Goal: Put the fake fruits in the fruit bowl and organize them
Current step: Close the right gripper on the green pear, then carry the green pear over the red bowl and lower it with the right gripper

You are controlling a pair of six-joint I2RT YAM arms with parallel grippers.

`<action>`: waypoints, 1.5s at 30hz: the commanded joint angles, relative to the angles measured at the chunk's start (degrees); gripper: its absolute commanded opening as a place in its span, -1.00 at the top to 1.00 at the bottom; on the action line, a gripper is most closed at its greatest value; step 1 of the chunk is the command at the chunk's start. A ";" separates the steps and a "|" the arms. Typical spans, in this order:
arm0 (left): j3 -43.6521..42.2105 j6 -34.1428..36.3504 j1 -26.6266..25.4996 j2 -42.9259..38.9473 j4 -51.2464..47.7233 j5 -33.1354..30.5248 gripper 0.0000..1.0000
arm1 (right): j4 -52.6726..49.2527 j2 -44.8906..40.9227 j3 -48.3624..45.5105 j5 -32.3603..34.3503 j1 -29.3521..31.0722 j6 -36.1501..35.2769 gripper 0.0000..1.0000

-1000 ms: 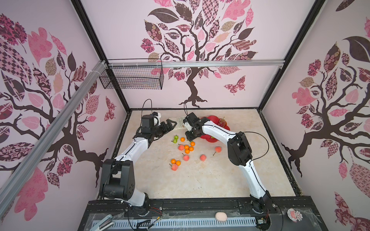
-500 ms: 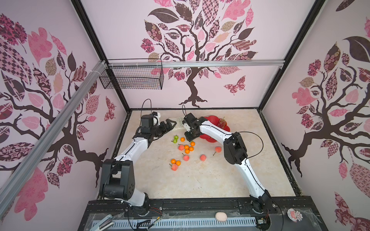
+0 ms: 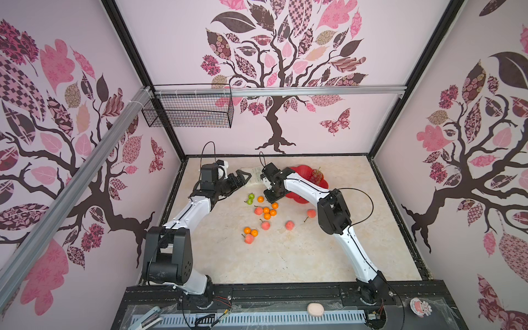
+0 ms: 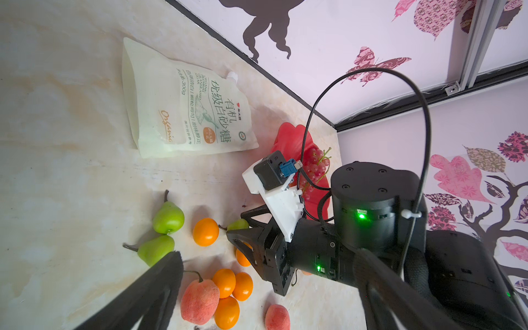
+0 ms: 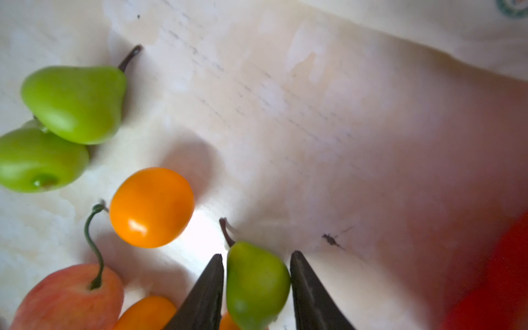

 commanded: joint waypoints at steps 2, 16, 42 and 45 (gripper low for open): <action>-1.68 0.39 0.25 0.41 1.69 0.47 -0.94 | -1.90 2.95 2.27 0.07 0.14 -0.22 0.21; -1.24 1.58 0.31 0.25 1.55 1.20 -0.94 | 3.21 -2.78 -4.47 0.73 0.20 0.05 0.29; 0.95 8.80 -7.65 -2.47 0.80 0.28 -0.95 | 11.89 -24.92 -19.28 -2.53 -3.85 5.06 0.30; 1.89 9.87 -10.92 -1.52 -0.06 -0.82 -0.95 | 13.53 -28.51 -24.03 -2.81 -5.85 5.94 0.30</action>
